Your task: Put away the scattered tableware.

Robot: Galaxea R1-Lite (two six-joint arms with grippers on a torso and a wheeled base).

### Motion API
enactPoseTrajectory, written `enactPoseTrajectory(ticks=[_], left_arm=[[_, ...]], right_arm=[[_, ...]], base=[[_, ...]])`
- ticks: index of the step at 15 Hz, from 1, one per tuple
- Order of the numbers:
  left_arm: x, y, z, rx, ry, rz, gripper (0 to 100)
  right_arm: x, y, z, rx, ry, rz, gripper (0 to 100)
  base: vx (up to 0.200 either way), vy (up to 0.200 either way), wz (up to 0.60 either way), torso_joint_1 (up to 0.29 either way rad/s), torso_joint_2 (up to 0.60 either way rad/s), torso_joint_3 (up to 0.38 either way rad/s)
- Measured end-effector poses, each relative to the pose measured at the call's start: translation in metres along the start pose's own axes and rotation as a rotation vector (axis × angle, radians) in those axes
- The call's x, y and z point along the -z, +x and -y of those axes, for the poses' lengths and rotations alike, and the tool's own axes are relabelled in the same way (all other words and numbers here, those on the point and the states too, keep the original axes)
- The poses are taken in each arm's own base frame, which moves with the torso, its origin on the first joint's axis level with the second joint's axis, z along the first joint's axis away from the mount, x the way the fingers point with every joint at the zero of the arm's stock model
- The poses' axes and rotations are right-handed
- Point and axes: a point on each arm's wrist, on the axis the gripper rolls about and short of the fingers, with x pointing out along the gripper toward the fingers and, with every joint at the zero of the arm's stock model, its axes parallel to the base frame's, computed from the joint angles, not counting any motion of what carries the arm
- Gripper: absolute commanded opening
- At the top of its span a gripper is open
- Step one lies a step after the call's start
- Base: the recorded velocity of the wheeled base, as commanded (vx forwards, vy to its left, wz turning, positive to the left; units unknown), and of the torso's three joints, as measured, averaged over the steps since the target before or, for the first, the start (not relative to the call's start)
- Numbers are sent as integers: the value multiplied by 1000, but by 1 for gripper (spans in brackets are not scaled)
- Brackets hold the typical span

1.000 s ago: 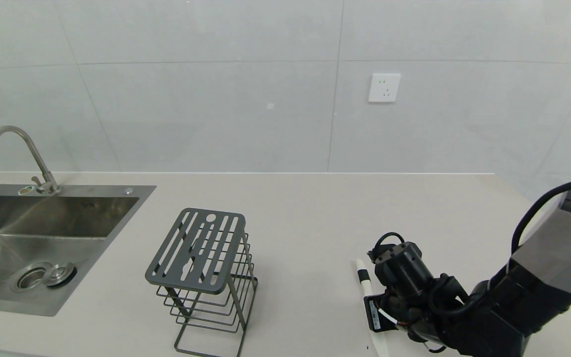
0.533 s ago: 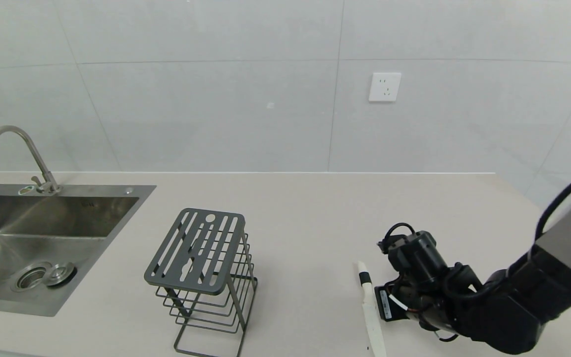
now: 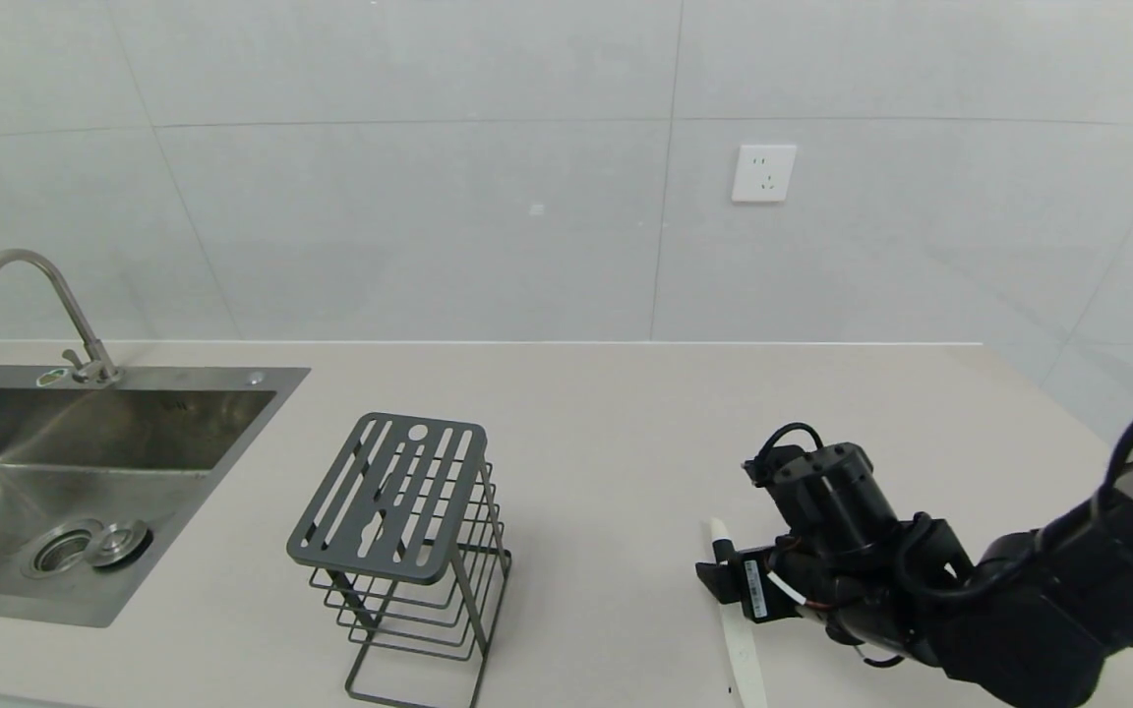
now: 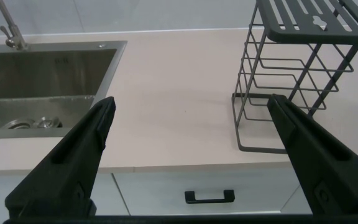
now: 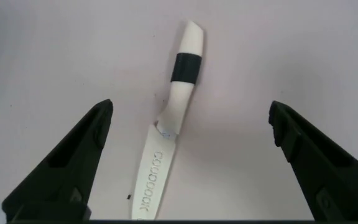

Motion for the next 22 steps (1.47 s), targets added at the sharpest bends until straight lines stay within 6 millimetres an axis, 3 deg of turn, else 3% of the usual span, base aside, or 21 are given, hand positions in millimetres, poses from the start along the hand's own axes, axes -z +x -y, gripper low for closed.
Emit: enactPoseTrajectory(ticks=[3,8,9,18,22], left_arm=[[0,0,0,0,0,0,100],[0,0,0,1,0,0,100],[0,0,0,1,0,0,100],[0,0,0,1,-1,0,100],[0,0,0,1,-8,1,100]], right_arm=[[14,16,-10,-1,-10,-44,100],[23,29,-9,47,-22,-76,100],[25,31,-10,51,-25,-82,0],[30,33,-8,61,-25,-101,0],[19,24,-4,52,-9,-68,0]], base=[[0,0,0,0,0,0],[0,0,0,0,0,0],[0,0,0,0,0,0],[0,0,0,0,0,0],[0,0,0,0,0,0]])
